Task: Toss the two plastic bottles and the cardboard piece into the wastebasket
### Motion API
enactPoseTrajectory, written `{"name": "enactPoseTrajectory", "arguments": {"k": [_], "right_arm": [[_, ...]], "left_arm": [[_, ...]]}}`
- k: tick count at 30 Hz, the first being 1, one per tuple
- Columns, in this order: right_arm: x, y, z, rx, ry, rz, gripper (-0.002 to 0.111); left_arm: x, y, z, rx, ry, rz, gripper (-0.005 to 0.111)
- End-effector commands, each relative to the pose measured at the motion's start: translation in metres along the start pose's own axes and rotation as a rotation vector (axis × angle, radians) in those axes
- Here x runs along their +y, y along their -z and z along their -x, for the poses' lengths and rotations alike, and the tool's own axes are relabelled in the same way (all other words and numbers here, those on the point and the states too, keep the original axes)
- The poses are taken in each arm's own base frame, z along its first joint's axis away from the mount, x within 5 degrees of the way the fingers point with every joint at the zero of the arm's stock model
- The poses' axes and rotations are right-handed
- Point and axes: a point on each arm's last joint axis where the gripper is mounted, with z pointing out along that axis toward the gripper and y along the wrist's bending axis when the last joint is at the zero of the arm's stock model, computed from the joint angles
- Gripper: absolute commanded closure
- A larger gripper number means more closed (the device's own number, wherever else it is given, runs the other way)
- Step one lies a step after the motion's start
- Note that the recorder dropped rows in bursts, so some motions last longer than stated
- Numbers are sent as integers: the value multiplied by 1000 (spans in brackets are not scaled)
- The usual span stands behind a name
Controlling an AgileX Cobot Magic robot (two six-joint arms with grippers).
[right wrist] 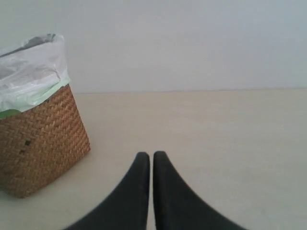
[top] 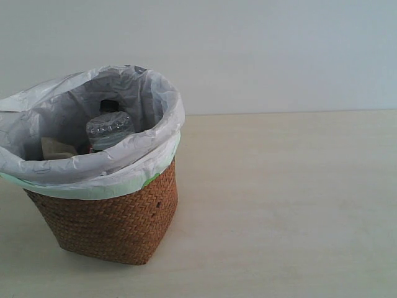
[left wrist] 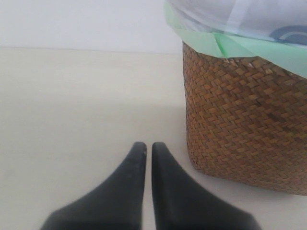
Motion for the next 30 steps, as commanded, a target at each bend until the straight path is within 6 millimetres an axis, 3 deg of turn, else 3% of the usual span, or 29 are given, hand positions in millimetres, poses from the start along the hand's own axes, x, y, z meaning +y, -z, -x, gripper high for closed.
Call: {"name": "enactPoseTrajectory", "arguments": {"k": [1,9,30], "right_arm": [[-1,0,-7,60,33,-7,108],[-4,2,-17,171,122,-27,108],[-10,2,-17,179,91,-141,108]], "left_arm": [[0,0,-1,2,-7,3,103],[0,0,-1,2,-7,3,103],[0,0,-1,2,-7,3,103]]}}
